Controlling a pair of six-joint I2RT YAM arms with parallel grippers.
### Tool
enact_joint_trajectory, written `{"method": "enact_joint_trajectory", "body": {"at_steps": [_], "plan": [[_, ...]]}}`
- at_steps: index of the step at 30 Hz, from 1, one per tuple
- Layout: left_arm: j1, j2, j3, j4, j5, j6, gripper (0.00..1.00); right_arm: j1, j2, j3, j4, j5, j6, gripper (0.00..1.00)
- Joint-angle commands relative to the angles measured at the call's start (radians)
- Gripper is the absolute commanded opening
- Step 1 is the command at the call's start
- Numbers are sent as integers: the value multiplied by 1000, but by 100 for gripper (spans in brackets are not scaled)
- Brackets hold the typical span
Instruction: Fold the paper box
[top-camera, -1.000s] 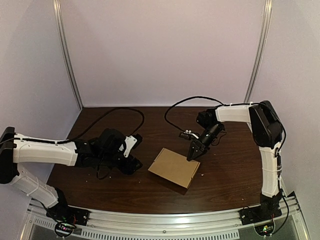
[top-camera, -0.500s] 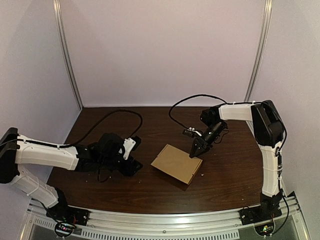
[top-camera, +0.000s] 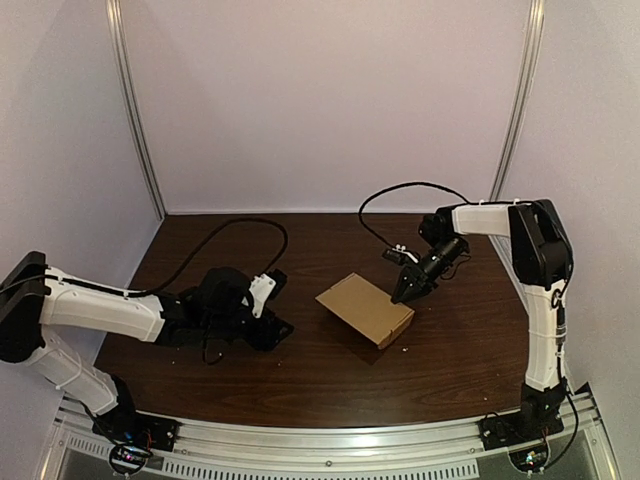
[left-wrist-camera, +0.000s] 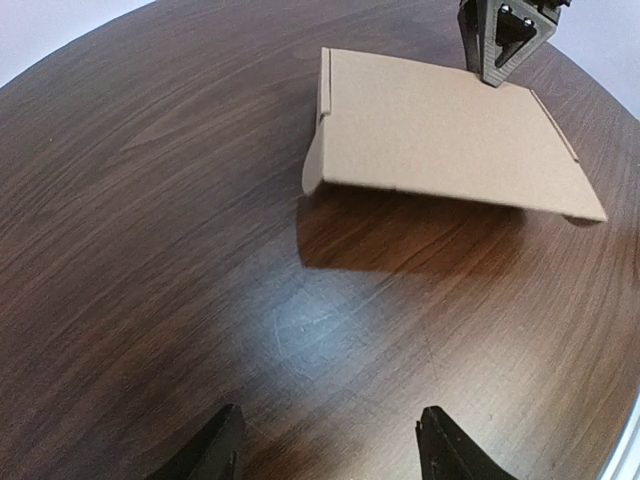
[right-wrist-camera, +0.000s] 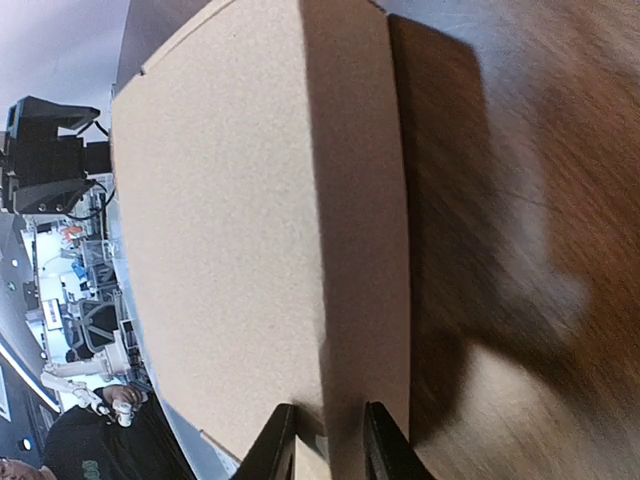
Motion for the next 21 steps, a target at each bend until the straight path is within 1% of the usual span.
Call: {"method": "enact_joint_trajectory", "body": {"at_steps": [1,4,9,12,14,18,21], "plan": [[-2,26,-11,74,26,-16,62,-103,70,10,15,43,-1,24],[-2,36,-11,92,37,-20,62,-135,98,33,-21,7,-17,25],[-2,49,-8,108,44,-25,62,-137,80,28,-14,-8,-21,27],[-2,80,6,110,13,-30,62,-137,74,28,-4,-4,-10,27],[-2,130,47,80,-31,-26,62,-137,74,28,4,-1,-5,28],[-3,224,152,99,-30,13,62,-141,68,25,13,36,3,29],[-3,279,266,97,-44,48,62,-154,47,8,27,67,9,30]]}}
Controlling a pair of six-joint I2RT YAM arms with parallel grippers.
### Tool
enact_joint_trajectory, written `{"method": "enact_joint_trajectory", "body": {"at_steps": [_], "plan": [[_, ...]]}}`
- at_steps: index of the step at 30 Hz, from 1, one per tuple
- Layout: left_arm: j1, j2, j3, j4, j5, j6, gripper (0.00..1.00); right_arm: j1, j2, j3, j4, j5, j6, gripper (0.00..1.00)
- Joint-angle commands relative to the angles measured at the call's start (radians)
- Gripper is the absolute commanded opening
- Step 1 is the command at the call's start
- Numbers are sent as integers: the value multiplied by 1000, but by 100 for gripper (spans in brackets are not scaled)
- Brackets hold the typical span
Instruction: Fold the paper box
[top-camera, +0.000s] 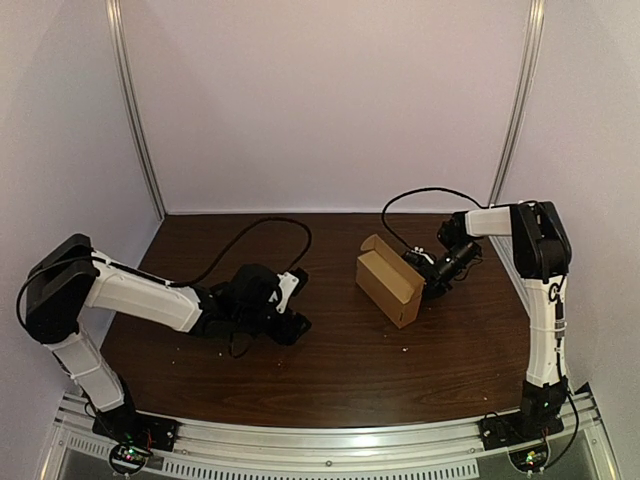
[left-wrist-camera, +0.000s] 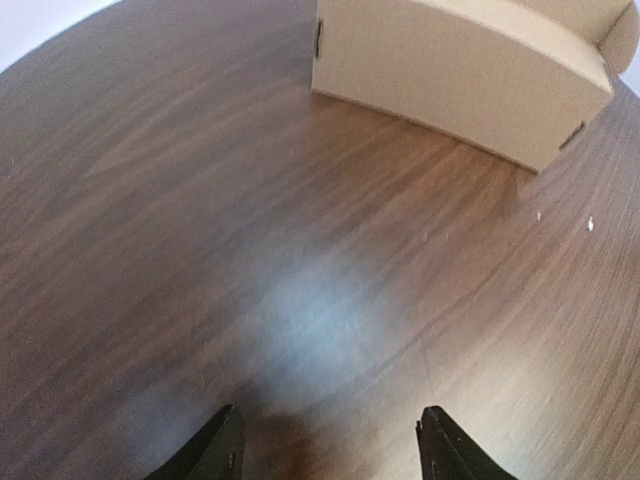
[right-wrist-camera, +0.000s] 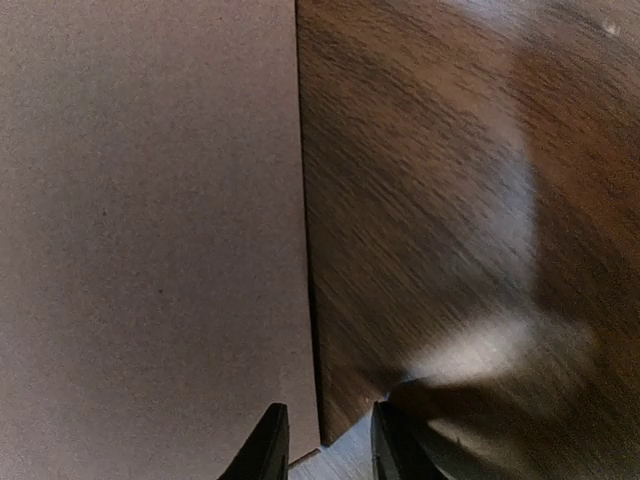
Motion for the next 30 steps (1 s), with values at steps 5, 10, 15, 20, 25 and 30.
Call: {"method": "enact_joint_trajectory", "body": {"at_steps": [5,10,15,20,25,30], "plan": [[4,155,327,-48,-87,120,70,-39,-107,-45,56,146,10,32],[58,259,503,-134,-45,78,75,-101,-237,-106,132,209,46,41],[68,284,602,-109,1,109,79,-111,-372,-175,181,269,41,46],[75,350,740,-170,103,220,76,-110,-529,-251,181,245,-4,47],[121,447,942,-335,327,290,69,-117,-759,-345,235,286,-63,52],[125,540,1150,-542,338,418,63,-132,-985,-508,483,367,117,99]]}}
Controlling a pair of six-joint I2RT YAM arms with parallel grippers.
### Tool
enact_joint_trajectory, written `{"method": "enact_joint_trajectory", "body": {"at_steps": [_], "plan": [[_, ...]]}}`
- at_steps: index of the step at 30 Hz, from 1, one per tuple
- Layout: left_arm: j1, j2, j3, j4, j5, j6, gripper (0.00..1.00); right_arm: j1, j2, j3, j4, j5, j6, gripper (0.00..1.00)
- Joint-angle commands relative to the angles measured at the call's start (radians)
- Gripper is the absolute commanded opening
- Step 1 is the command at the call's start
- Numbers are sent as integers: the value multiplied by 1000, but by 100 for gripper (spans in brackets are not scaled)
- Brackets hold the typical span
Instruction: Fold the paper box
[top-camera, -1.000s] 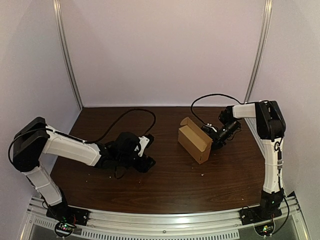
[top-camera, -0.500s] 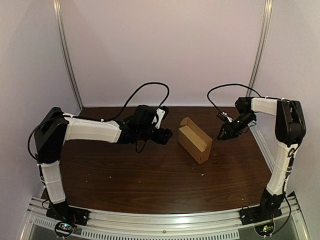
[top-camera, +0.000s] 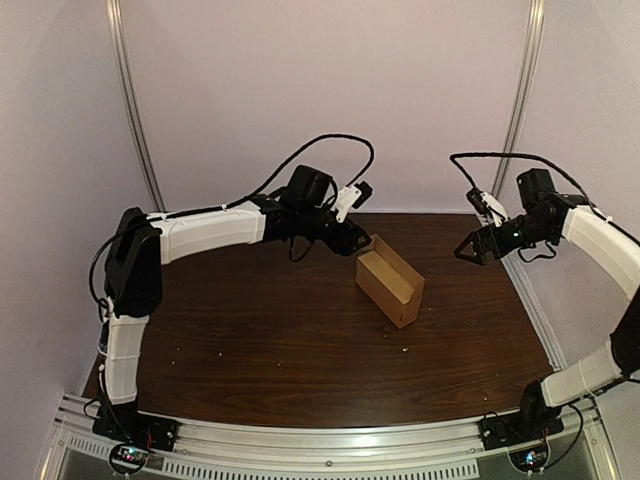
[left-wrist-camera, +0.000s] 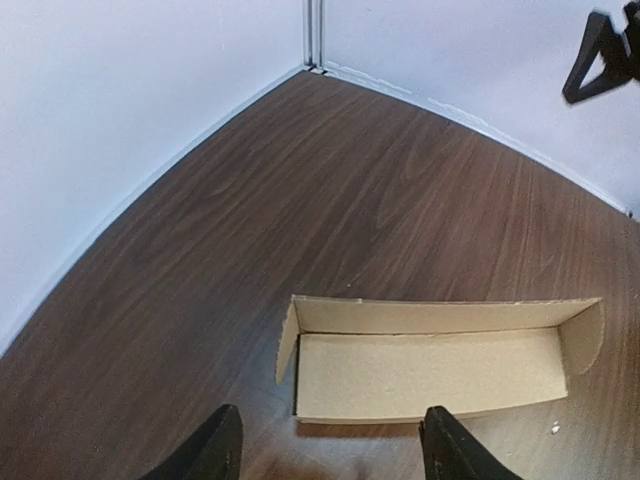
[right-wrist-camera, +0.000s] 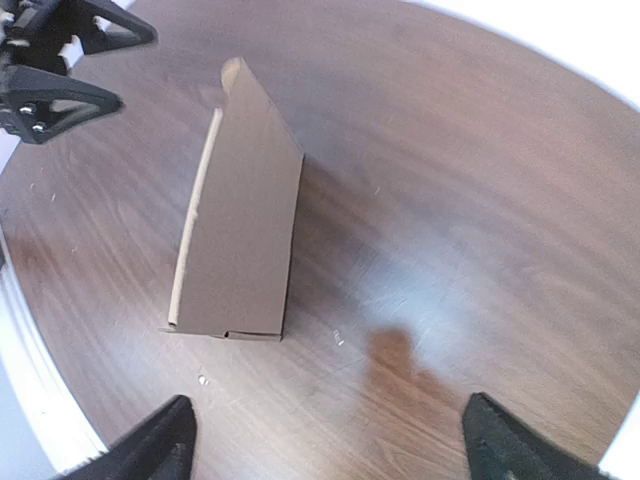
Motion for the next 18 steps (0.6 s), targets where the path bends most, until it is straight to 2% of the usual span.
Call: {"method": "enact_joint_trajectory", "body": {"at_steps": [1,4,6,14,18], "plan": [[12,90,168,-213,61,145,58,-12,-114,-83,174,46,112,100],[12,137,220,-226,51,167,50,-12,-56,-10,21,-121,14,100],[13,157,241,-222,35,169,46,-12,-18,21,-78,-170,-56,100],[27,212,295,-189,-15,138,45,-11,-28,-15,-169,-214,-119,99],[31,250,338,-189,3,134,44,-8,-39,-31,-220,-211,-197,93]]}}
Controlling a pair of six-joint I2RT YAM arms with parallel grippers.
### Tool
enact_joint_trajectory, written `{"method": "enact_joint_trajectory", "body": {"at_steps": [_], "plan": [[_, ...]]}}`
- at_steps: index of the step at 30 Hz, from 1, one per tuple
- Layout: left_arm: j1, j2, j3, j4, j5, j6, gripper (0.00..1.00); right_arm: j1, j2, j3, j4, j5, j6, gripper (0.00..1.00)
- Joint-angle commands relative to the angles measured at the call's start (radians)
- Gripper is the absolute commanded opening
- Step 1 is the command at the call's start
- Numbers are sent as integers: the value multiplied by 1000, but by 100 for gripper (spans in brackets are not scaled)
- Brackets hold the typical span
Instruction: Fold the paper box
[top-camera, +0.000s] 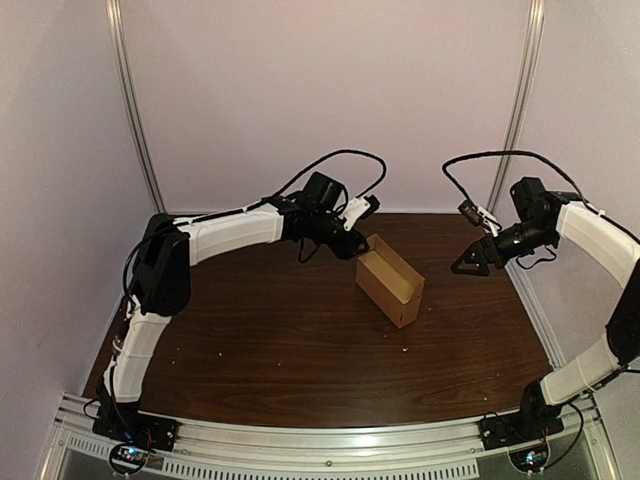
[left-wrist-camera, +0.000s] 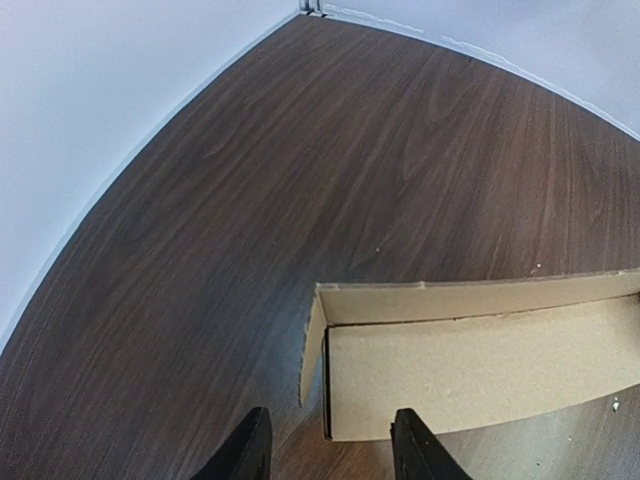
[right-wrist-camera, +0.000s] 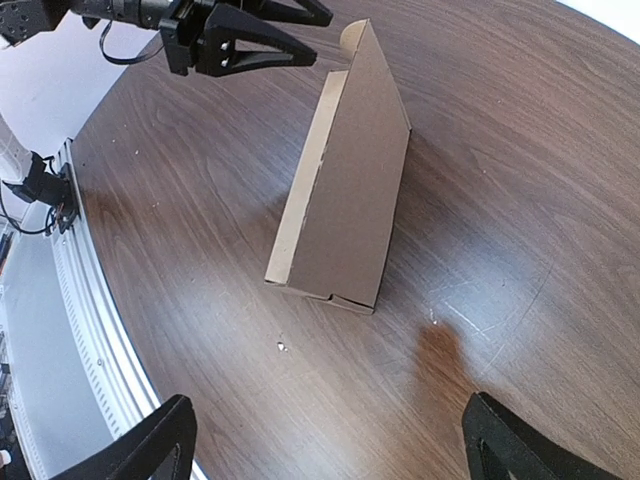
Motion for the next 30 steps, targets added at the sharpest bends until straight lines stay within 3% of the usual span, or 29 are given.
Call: {"method": "enact_joint_trajectory", "body": {"at_steps": [1,8,16,21,30], "plan": [[12,59,90,12,4,-3,43,0,-25,-26,-102,-19,-116,92],[12,137,181,-7,39,-25,37,7,-18,-64,-169,31,-199,86],[12,136,183,-6,63,-46,23,15,-9,-86,-157,13,-198,84],[13,120,168,-1,62,-60,20,27,14,-88,-167,31,-222,83],[12,79,129,2,55,-100,4,81,63,-94,-136,122,-387,83]]}}
